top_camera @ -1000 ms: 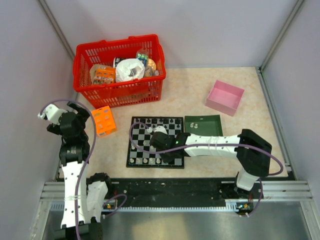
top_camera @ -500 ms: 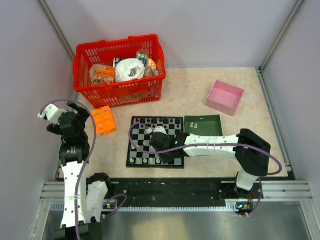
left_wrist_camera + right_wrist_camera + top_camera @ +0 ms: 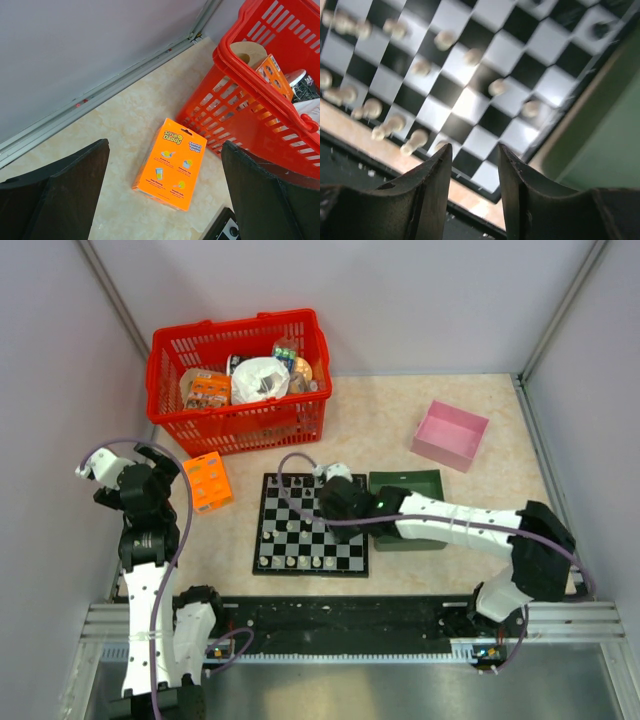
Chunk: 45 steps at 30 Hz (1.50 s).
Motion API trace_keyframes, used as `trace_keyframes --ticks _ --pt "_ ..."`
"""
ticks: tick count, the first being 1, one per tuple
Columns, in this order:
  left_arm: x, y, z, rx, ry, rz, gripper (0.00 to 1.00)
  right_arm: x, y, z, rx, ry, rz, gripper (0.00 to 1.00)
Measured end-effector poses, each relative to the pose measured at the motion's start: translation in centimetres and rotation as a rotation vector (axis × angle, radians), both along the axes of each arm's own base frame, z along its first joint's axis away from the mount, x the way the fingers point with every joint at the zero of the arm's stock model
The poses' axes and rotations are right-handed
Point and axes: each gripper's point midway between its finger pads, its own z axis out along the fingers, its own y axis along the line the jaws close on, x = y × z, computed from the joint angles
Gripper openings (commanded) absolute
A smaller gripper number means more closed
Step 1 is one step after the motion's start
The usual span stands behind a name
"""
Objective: Set up the chess pieces on the board
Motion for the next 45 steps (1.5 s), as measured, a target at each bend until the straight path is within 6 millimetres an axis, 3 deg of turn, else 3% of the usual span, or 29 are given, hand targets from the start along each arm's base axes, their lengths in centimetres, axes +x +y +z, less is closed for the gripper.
trace_keyframes --ticks 6,9,12,17,24,32,45 --pt "0.0 0.0 0.0 0.0 0.0 0.0 0.99 8.1 -5.4 4.1 0.081 -0.113 -0.234 0.42" --pt "0.0 0.0 0.0 0.0 0.0 0.0 0.99 11.1 -8.7 4.2 0.082 -0.129 -0.342 0.42" --pt "0.0 0.0 0.0 0.0 0.0 0.0 0.99 12.8 -11.0 3.5 0.066 -0.125 -0.415 0.42" --pt "0.0 0.0 0.0 0.0 0.0 0.0 0.99 14.1 -12.0 1.2 0.034 -0.089 -0.473 0.41" --pt "0.0 0.0 0.0 0.001 0.001 0.0 0.99 14.3 -12.1 -2.5 -0.011 -0.011 -0.523 0.39" --pt "0.0 0.0 -0.1 0.0 0.003 0.001 0.99 15.3 -12.2 -4.2 -0.012 0.004 -0.557 0.35" --pt "0.4 0.1 -0.5 -0.004 0.02 0.0 0.99 16.7 -12.6 -4.7 0.005 -0.009 -0.585 0.29"
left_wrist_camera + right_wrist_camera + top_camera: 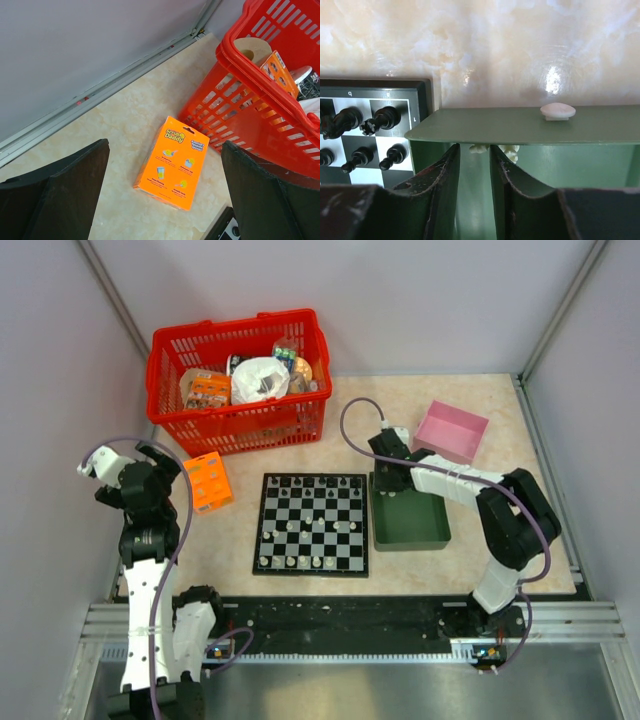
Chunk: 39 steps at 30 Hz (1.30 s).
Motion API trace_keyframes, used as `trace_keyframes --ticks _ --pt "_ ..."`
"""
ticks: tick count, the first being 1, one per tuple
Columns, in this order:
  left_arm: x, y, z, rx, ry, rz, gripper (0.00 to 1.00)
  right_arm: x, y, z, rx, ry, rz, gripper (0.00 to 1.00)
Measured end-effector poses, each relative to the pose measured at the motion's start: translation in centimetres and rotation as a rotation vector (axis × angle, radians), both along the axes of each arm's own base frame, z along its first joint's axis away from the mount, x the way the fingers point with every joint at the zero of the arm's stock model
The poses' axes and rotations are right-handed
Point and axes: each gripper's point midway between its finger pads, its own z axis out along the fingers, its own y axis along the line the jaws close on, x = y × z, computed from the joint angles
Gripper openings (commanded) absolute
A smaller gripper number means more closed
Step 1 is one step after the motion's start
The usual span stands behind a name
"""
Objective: Set up the chess pieces on the board
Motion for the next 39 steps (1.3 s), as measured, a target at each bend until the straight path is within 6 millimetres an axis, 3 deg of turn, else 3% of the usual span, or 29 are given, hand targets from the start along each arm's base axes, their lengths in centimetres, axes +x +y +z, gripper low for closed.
trace_keyframes --ticks 5,9,13,21,26,32,36,39 --pt "0.0 0.0 0.0 0.0 0.0 0.0 0.99 0.0 0.0 -0.4 -0.004 0.005 0.0 0.28" --pt "0.0 0.0 0.0 0.0 0.0 0.0 0.99 0.1 0.0 -0.5 -0.007 0.006 0.0 0.22" --pt "0.0 0.0 0.0 0.0 0.0 0.0 0.99 0.1 -0.1 -0.5 -0.011 0.005 0.004 0.1" --pt "0.0 0.0 0.0 0.0 0.0 0.0 0.99 0.1 -0.1 -0.2 -0.011 0.002 0.016 0.04" --pt "0.0 0.0 0.0 0.0 -0.001 0.0 0.99 -0.1 0.1 2.8 0.022 -0.048 0.051 0.04" --pt "0.0 0.0 0.0 -0.001 -0.001 -0.001 0.99 -1.5 0.0 8.8 0.091 -0.168 0.094 0.04" --pt "0.1 -0.1 0.0 -0.005 -0.004 -0.007 0.99 -4.1 0.8 10.1 0.116 -0.195 0.158 0.03" --pt "0.1 -0.2 0.0 -0.01 -0.006 -0.011 0.99 -7.0 2.4 9.7 0.127 -0.183 0.235 0.02"
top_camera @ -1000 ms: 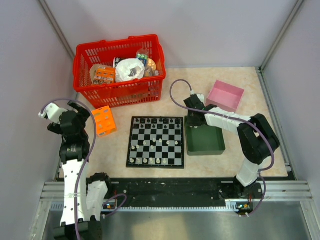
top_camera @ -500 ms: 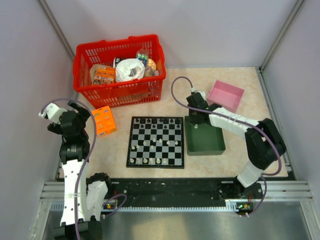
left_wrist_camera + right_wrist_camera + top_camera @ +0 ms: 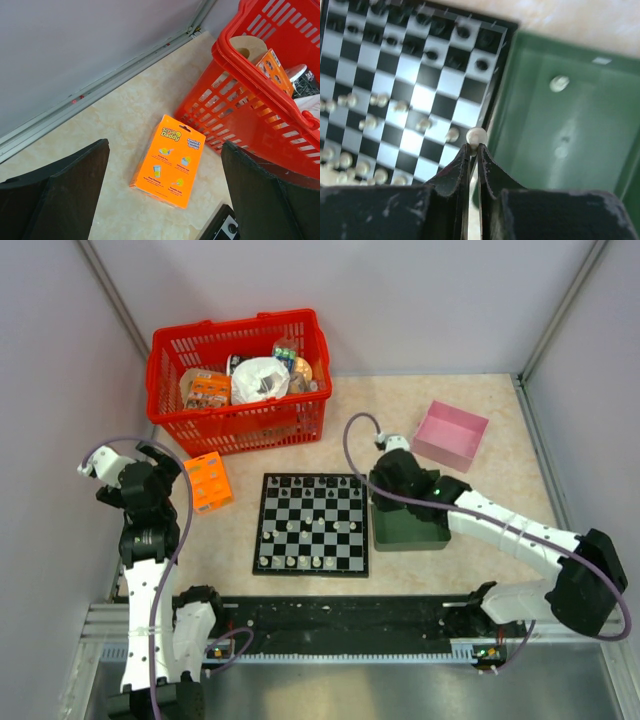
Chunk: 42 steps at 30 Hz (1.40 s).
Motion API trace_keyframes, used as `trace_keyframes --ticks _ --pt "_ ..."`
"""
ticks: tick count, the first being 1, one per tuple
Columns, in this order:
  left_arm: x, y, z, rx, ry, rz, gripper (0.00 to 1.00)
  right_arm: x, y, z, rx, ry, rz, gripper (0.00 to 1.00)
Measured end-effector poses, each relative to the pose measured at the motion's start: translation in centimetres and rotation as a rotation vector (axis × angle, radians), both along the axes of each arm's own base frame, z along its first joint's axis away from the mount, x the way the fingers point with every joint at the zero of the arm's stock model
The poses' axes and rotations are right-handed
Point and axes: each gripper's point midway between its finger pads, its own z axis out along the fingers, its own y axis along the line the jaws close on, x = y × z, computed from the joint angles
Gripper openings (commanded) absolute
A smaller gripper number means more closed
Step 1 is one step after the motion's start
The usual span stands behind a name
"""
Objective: Set up the chess pieces on the board
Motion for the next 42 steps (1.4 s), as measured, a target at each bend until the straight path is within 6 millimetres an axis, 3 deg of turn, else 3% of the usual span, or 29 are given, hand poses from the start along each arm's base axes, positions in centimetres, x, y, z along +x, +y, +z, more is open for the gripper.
trace_keyframes --ticks 7,12,20,29,42 --pt "0.0 -0.2 0.0 -0.009 -0.009 -0.006 0.99 -8.2 4.4 -3.0 -0.044 0.025 0.21 0.01" --pt "-0.2 -0.2 0.1 -0.008 -0.016 -0.006 0.99 -11.1 5.9 -4.2 -0.064 0.0 0.284 0.01" --pt "-0.3 -0.2 0.3 -0.006 -0.022 -0.005 0.99 -12.0 7.7 -6.1 -0.105 -0.021 0.317 0.01" --pt "-0.4 -0.2 0.3 -0.006 -0.022 -0.005 0.99 -12.6 8.0 -8.3 -0.16 0.005 0.339 0.0" --pt "-0.2 -0.2 0.1 -0.009 -0.016 -0.007 0.99 -13.4 8.7 -8.8 -0.135 0.041 0.378 0.0"
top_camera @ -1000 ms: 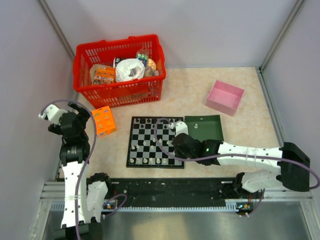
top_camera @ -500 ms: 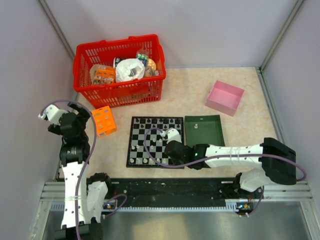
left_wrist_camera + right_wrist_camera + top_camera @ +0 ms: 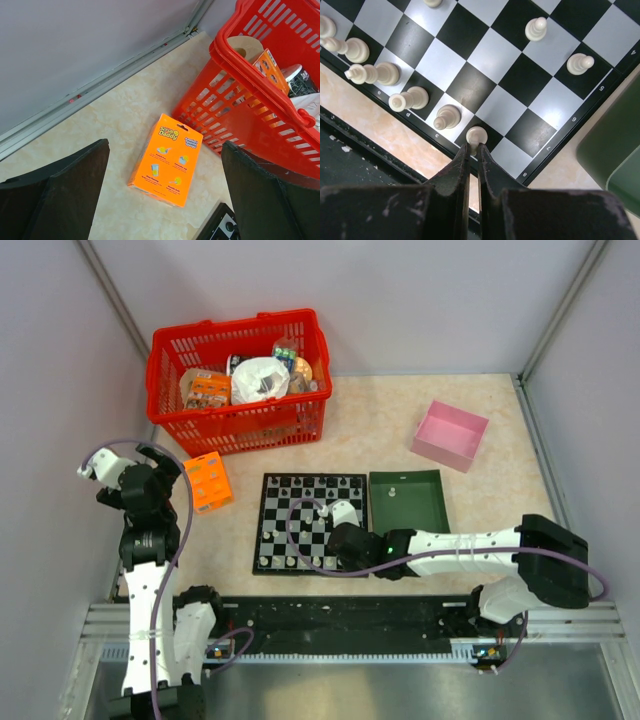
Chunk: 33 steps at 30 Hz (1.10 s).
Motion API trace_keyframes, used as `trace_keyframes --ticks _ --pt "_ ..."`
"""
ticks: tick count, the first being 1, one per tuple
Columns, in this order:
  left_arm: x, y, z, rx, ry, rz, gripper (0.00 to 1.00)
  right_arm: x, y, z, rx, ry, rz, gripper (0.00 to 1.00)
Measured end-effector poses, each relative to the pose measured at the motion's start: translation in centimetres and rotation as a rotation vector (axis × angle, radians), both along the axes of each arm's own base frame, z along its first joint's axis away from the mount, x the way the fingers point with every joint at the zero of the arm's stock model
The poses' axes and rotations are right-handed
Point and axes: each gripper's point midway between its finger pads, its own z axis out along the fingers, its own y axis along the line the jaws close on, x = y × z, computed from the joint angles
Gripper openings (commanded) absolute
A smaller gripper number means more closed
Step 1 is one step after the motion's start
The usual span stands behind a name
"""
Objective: Set up the chess pieces on the board
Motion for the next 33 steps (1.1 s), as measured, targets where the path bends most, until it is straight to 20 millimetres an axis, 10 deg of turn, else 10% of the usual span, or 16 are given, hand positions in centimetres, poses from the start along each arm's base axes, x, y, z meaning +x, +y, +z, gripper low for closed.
trace_keyframes --ticks 27,33 --pt "0.0 0.0 0.0 -0.003 -0.001 -0.002 0.99 -0.3 -0.6 -0.6 -0.03 0.009 0.008 0.33" --pt "0.0 0.0 -0.1 -0.003 0.0 -0.001 0.99 0.8 -0.7 2.7 -0.001 -0.065 -0.007 0.42"
